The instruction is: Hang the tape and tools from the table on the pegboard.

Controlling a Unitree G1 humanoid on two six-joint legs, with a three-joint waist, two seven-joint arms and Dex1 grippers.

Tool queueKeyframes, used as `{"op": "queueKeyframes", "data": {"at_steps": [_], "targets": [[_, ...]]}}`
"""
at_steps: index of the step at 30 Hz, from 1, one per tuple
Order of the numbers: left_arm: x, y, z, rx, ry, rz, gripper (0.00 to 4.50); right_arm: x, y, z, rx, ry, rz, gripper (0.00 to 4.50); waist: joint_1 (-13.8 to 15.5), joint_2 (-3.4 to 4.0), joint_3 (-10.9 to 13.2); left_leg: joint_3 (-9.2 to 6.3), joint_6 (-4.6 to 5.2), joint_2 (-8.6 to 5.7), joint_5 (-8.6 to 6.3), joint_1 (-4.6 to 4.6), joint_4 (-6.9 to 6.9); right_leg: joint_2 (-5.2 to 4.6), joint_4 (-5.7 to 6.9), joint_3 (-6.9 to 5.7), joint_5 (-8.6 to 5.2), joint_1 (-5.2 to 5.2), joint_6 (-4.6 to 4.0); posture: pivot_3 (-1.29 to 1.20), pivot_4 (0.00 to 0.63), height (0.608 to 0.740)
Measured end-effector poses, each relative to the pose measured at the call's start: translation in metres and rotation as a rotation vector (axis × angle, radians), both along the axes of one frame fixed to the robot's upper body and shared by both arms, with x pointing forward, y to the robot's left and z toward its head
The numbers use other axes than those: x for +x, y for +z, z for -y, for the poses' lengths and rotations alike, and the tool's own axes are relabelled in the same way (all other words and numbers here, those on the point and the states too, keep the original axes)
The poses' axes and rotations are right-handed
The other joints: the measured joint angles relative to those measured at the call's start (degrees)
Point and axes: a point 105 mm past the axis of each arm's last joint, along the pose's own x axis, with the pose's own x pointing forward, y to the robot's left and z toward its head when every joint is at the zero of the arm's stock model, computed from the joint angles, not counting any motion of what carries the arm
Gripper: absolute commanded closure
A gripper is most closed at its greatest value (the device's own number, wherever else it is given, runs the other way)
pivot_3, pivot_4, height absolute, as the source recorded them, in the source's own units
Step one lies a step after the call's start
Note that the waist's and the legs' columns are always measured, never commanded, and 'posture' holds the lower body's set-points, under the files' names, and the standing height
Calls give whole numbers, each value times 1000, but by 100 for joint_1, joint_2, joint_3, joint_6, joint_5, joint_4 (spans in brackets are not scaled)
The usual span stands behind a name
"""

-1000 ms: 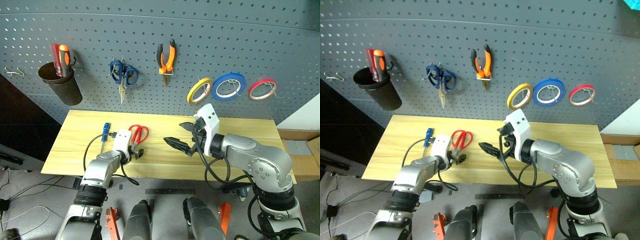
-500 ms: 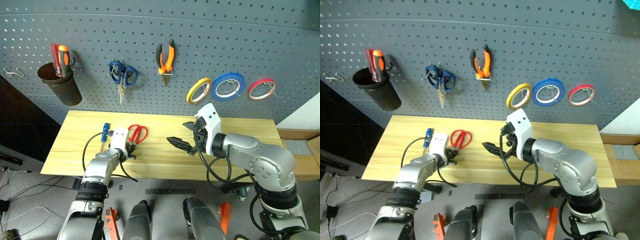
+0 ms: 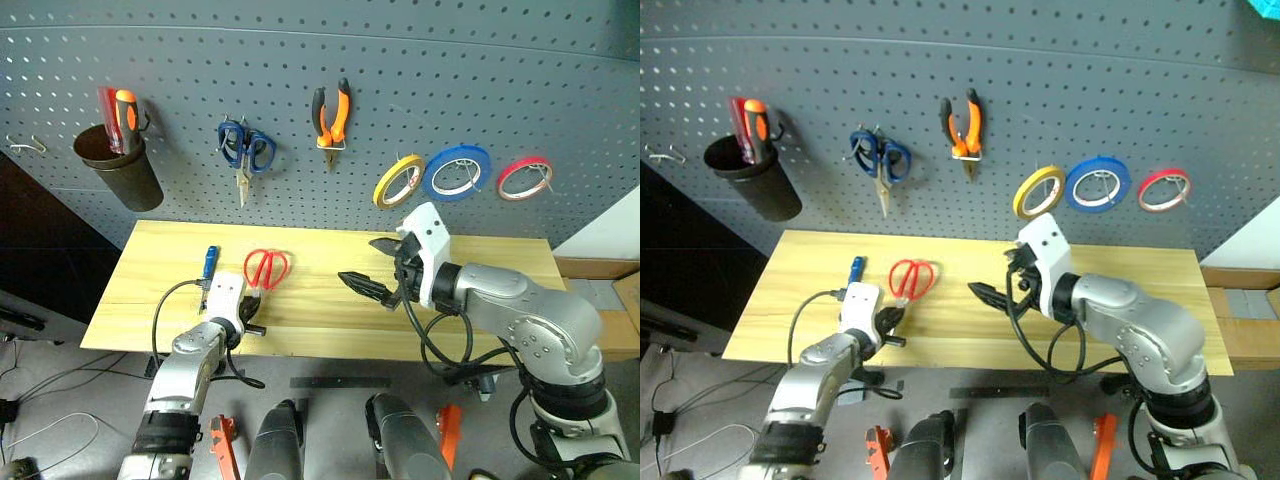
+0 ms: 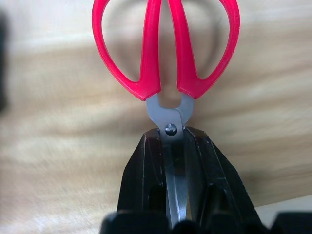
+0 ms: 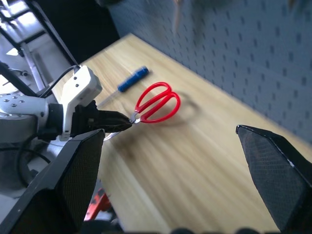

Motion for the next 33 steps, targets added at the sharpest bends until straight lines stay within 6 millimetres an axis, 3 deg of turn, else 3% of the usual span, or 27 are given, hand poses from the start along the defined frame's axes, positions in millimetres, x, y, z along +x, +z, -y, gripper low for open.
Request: {"op": "queueKeyframes", "data": {"at_steps": [4, 10, 14, 21, 27, 33], "targets": [[-11, 37, 5, 54, -87, 209, 4260, -10, 8, 4, -26, 54, 101, 0, -1, 0, 0, 5, 0, 0, 0, 0, -3, -2, -15, 3, 0, 3, 0, -146, 262, 740], [-25, 76, 9, 184, -145, 433, 4260, -22, 13, 2, -34, 154, 145, 0, 2, 0, 0, 6, 1, 3, -1, 1, -7, 1, -22, 3, 0, 3, 0, -131, 261, 740], [-26, 109, 2, 255, -102, 582, 4260, -24, 14, 2, -32, 178, 159, 0, 13, 0, 0, 6, 2, 1, -1, 0, -7, 0, -26, 3, 0, 6, 0, -115, 254, 740], [-18, 146, 4, 316, -90, 736, 4260, -22, 14, 3, -29, 197, 166, 0, 15, 0, 0, 5, 3, -1, -2, 0, -7, 1, -28, 1, 0, 7, 1, -114, 252, 740], [-6, 159, 0, 324, -69, 767, 4260, -19, 16, 4, -35, 195, 179, 0, 9, 0, 0, 4, 5, 1, -3, 0, -8, 2, -27, 0, 0, 6, 1, -122, 254, 740], [0, 155, -18, 333, -12, 735, 4260, -18, 18, 4, -38, 190, 189, 0, 7, 0, 1, 5, 6, 0, -4, -1, -9, 0, -30, 0, 0, 6, 1, -126, 255, 740]]}}
